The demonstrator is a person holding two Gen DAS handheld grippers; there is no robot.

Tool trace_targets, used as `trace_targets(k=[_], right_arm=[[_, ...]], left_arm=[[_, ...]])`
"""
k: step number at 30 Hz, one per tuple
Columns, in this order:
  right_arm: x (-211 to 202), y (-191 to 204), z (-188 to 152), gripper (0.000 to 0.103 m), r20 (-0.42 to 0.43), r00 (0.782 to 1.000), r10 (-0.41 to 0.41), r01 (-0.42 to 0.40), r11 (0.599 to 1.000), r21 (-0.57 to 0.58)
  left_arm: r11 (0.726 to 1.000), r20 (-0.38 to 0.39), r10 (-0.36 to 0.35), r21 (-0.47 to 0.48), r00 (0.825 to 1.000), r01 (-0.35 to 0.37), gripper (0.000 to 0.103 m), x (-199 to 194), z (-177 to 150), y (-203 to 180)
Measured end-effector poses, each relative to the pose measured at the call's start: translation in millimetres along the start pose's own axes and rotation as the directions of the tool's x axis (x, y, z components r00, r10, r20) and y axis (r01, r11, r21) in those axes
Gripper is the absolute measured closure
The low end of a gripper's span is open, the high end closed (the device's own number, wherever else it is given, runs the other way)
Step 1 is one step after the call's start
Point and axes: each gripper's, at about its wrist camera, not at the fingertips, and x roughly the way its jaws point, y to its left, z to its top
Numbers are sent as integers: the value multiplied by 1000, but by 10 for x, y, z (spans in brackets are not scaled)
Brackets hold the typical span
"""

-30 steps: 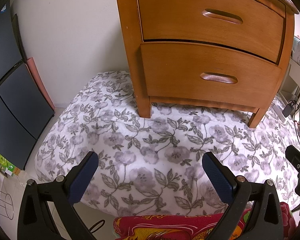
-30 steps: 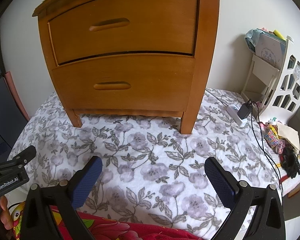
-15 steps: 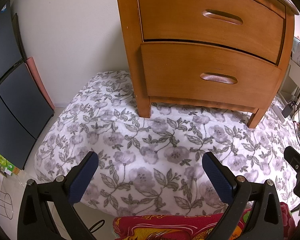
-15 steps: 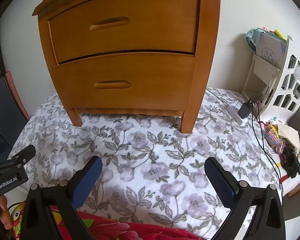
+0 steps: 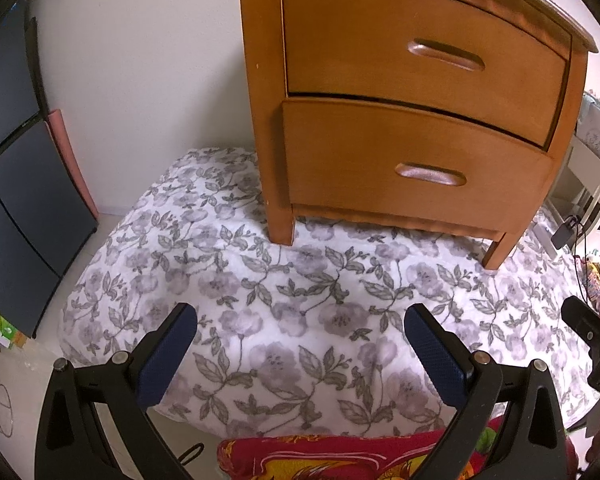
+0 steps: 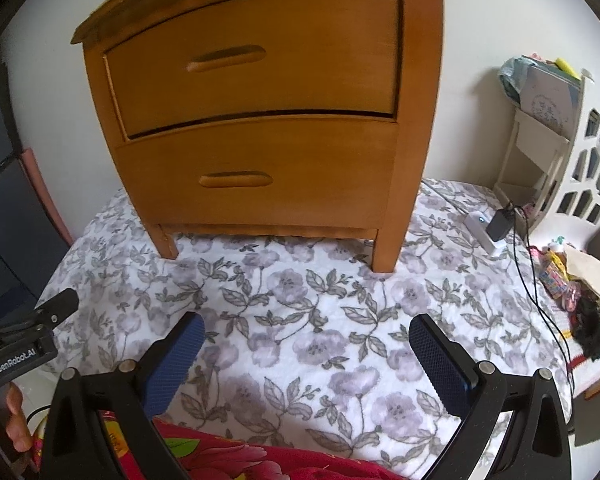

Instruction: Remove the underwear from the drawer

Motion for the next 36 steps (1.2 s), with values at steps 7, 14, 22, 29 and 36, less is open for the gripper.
trace_targets(k=[7,14,22,29,36], right_arm=[[12,69,417,0,38,999,-24,28,995,-94],[189,288,1018,0,76,997,-4,26,956,-293],[805,538,1445,0,-26,1000,3,-12,922,-388],[1236,792,1603,0,-89,995,-42,-10,859,-512],[1477,837,1661,0,-152,987,-58,-33,841,-540]], left_arm=[[1000,28,11,-20,1000,-10,0,-17,66,145],[998,36,43,-47,998,-42,0,36,86,245],[999,12,54,4,998,-55,0,103,60,158],[1000,-19,14,-15,1000,-14,0,168,61,208],[1000,-29,-13,-5,999,13,0,196,67,175]])
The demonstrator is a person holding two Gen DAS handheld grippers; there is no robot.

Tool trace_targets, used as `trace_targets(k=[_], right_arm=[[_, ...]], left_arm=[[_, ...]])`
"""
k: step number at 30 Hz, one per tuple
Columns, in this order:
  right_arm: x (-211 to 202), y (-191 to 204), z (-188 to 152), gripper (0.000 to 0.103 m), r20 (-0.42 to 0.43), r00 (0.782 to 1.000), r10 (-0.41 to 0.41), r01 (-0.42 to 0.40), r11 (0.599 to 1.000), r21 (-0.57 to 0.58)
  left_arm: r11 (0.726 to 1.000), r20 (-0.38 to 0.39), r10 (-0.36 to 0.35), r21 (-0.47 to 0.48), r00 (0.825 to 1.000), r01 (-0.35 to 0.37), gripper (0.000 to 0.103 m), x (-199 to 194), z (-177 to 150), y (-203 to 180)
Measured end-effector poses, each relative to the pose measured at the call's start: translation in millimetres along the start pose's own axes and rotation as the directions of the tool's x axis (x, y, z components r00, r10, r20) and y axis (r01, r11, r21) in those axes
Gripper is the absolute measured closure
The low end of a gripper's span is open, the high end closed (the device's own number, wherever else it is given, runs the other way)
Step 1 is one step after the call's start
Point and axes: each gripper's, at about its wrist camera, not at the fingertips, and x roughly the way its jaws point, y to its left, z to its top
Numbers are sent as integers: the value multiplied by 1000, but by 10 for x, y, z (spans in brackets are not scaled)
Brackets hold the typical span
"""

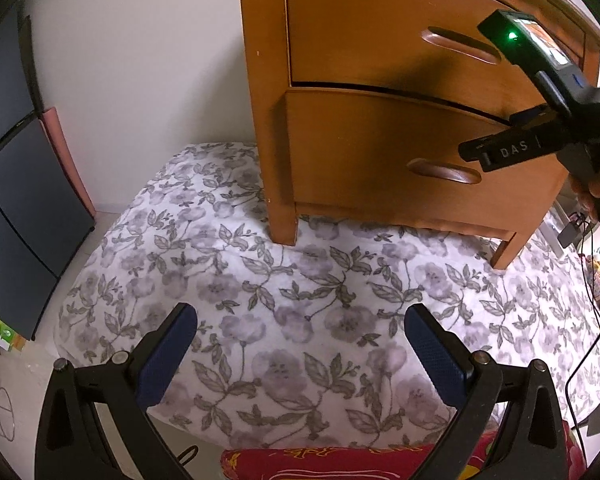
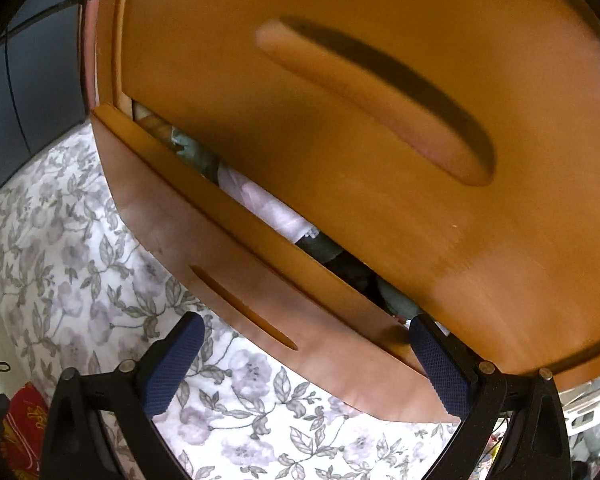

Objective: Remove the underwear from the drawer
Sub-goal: 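Hook the right gripper on the lower drawer and pull it open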

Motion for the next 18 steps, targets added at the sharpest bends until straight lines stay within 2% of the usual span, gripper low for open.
trace_targets(k=[5,12,18], right_arm=[[87,-19,63,0,-55,998,17,-19,999,-28],[137,90,57,0,-120,993,-12,-3,993,-122],[133,73,68,0,-165,986,26,-47,991,-126]], left_arm=[[1000,-17,-27,3,999,27,0,38,8,-4],[998,-26,-55,18,998,56,0,60,6,-28],[998,-33,-69,9,997,69,0,72,10,-5]])
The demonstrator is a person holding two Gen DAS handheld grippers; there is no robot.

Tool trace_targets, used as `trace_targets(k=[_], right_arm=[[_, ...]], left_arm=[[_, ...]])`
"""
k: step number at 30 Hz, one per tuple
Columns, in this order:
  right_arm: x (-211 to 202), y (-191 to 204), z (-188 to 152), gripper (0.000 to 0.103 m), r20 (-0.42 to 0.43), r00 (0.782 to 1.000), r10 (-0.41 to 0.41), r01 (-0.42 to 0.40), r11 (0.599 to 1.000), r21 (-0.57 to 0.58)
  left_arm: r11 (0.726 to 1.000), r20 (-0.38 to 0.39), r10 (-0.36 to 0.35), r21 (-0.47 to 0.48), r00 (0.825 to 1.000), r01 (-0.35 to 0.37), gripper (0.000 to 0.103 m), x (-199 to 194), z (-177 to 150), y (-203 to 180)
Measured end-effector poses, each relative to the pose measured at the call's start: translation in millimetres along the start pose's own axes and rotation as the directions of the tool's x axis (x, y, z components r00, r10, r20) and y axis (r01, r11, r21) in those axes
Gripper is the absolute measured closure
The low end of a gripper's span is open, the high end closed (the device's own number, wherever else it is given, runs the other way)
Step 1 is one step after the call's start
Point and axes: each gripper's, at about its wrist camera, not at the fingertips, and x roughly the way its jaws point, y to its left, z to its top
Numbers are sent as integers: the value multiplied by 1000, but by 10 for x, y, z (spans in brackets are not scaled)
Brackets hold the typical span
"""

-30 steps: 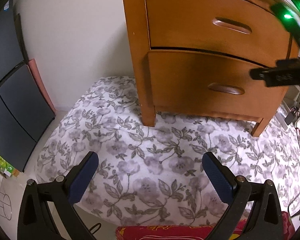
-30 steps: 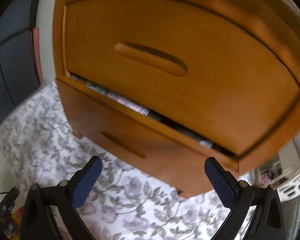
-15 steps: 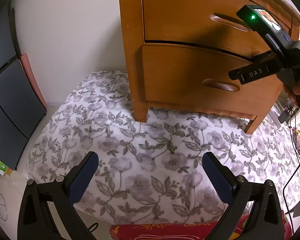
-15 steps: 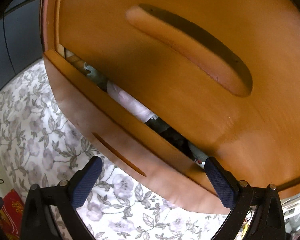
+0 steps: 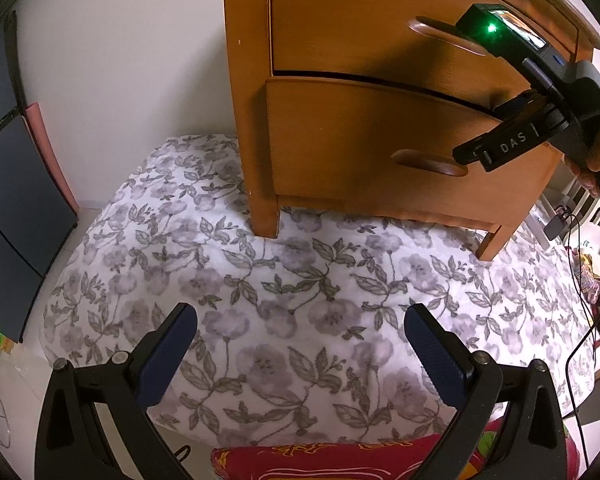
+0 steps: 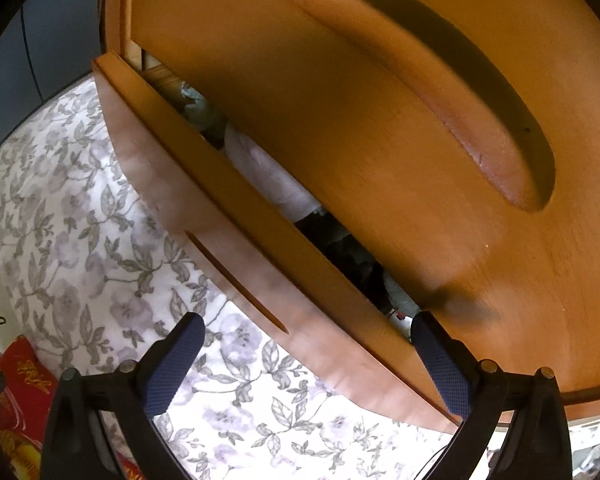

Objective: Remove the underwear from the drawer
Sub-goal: 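Hook the right gripper on the lower drawer and pull it open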

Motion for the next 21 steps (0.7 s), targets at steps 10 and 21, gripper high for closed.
trace_targets(k=[10,21], right_arm=[[-107,30,-86,0,-57,995,81,-84,995,-60],[-78,78,-109,0,-60,996,64,-69,994,-80]], left_arm=[[1000,1,0,0,1000,0,0,1,3,4],[1000,0,-5,-3,1000,5,0,0,33,-6]])
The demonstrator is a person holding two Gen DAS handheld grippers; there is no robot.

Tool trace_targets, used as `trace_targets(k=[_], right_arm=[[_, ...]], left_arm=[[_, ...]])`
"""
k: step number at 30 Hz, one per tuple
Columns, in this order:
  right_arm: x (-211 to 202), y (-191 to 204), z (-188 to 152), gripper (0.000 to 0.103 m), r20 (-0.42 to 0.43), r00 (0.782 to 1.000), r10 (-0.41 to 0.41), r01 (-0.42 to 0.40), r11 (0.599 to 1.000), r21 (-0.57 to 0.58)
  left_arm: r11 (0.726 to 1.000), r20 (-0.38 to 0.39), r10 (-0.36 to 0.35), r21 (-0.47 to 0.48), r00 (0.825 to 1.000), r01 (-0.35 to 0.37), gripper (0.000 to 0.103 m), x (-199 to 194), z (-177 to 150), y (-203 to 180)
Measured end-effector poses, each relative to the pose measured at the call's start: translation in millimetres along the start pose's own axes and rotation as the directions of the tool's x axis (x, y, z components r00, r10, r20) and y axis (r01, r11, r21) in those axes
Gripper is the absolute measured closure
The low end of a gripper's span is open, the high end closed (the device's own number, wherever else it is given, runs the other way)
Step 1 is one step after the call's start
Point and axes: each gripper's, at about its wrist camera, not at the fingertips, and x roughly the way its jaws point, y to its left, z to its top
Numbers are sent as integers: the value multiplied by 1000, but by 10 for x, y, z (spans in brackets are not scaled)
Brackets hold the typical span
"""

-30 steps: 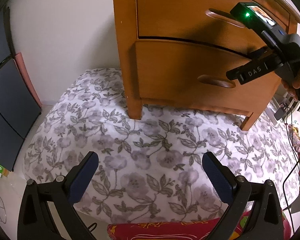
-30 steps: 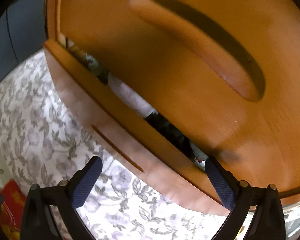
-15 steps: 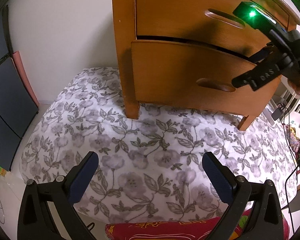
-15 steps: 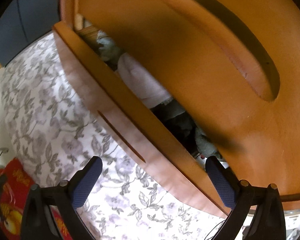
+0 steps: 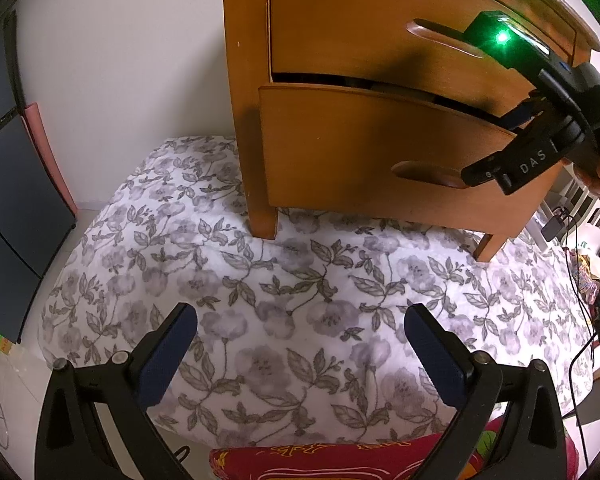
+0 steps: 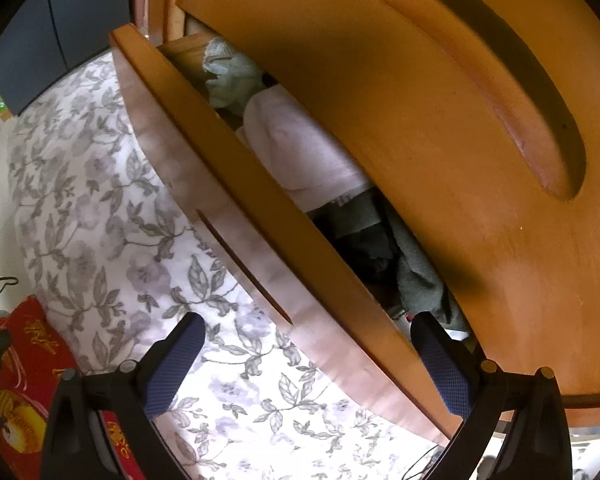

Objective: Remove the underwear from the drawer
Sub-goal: 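Hook the right gripper on the lower drawer and pull it open, then move the right gripper back away from the open drawer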

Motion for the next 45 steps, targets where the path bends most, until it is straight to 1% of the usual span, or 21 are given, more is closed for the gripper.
trace_targets(k=[4,9,14,17,24,35,38,40,43,44,45], right_arm=[[-44,119,-79,0,-14,1000,-7,6,999,-48],[-140,317,-254,0,-25,1000,-5,2,995,-102],[-259,479,-440,0,-35,999,33,-38,987,-157],[-330,538,-522,0,-27,998,53,-56,987,-149],[-431,688,-683,0,-4,998,55,-55,986,-159],[-546,860,-855,0,12,998,64,-62,986,-153],[-600,916,-940,0,15,996,84,-80,984,-156],[-633,984,-1002,0,24,996,81,-76,983,-166],[-642,1048,-1016,5,47,999,15,-7,986,-164],[-639,1042,-1012,10,54,999,1,7,989,-150],[-639,1021,-1004,17,62,998,-10,18,991,-135]], left_arm=[[1000,4,1,-3,1000,-1,0,1,7,2],[1000,15,-2,-6,1000,3,0,-30,0,-26],[1000,25,-5,-20,1000,5,0,-58,-20,6],[1000,31,-9,-28,999,10,0,-79,-32,26],[997,32,-1,-75,999,4,0,-101,-57,119],[997,50,14,-70,999,-11,0,-177,-98,132],[997,53,16,-72,998,-13,0,-193,-107,140],[997,53,17,-71,998,-14,0,-197,-112,140],[997,57,20,-69,998,-16,0,-216,-125,144],[997,58,21,-69,998,-17,0,-222,-129,147],[997,58,22,-70,998,-18,0,-227,-132,149]])
